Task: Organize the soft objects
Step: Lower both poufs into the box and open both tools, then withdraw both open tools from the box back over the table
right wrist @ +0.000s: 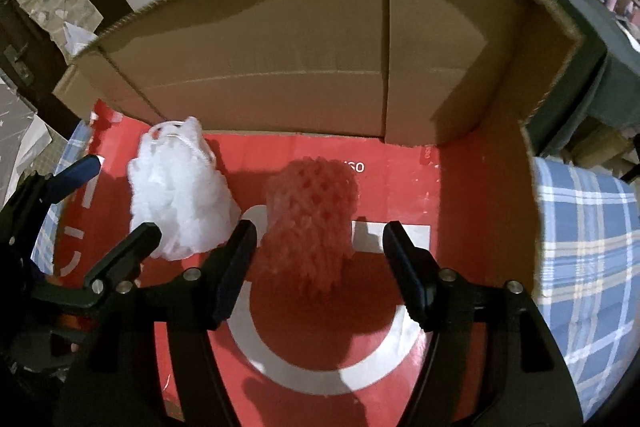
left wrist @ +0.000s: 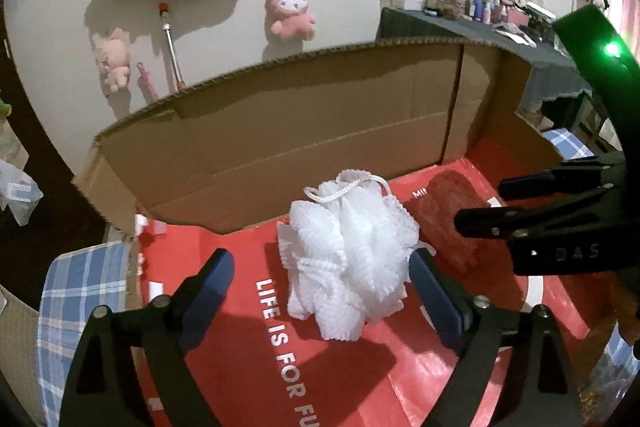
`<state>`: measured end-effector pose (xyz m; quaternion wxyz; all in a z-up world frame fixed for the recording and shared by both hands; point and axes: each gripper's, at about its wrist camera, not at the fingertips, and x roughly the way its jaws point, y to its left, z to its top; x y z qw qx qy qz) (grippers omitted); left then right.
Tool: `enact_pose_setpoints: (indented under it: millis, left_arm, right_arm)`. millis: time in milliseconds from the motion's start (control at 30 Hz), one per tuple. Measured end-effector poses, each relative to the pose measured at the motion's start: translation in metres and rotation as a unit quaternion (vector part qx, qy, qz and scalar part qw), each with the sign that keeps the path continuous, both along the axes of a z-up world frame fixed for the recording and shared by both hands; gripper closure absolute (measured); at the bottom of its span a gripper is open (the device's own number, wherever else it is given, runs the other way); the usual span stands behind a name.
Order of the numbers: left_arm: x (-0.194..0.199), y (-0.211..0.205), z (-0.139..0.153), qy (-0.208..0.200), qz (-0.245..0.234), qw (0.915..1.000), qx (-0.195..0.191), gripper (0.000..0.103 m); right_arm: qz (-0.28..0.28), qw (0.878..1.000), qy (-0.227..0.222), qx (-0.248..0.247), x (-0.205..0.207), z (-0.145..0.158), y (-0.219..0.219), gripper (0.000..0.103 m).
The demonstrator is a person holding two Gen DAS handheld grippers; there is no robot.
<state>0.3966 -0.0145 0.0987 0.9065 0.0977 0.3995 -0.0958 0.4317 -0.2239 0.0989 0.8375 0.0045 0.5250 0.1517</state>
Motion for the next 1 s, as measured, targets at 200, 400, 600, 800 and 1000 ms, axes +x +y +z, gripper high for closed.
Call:
enact_pose_setpoints:
  millis: [200, 400, 600, 800, 1000]
  left_arm:
    - [-0.019, 0.006, 0.021, -0.022, 0.013, 0.9996, -0.012, 0.005]
    - [-0.058, 0.013, 0.060, -0.067, 0.017, 0.9970, -0.036, 0.000]
    - [-0.108, 0.017, 0.101, -0.112, 0.015, 0.9915, -0.063, 0.000]
    - [-0.174, 0.023, 0.134, -0.156, 0.011, 0.9838, -0.087, 0.000]
    - [-0.240, 0.024, 0.153, -0.198, -0.004, 0.9751, -0.099, 0.000]
  right_arm:
    - [-0.005, 0.999, -0.034, 0.009, -0.030, 0.034, -0.004, 0.038]
    - [-0.009, 0.996, -0.088, 0.012, -0.069, 0.077, -0.005, 0.031]
    - [-0.004, 0.988, -0.154, 0.022, -0.118, 0.130, -0.003, 0.023]
    - [0.008, 0.972, -0.230, 0.040, -0.192, 0.166, -0.011, 0.017]
    - [0.014, 0.956, -0.290, 0.044, -0.267, 0.182, -0.017, 0.014]
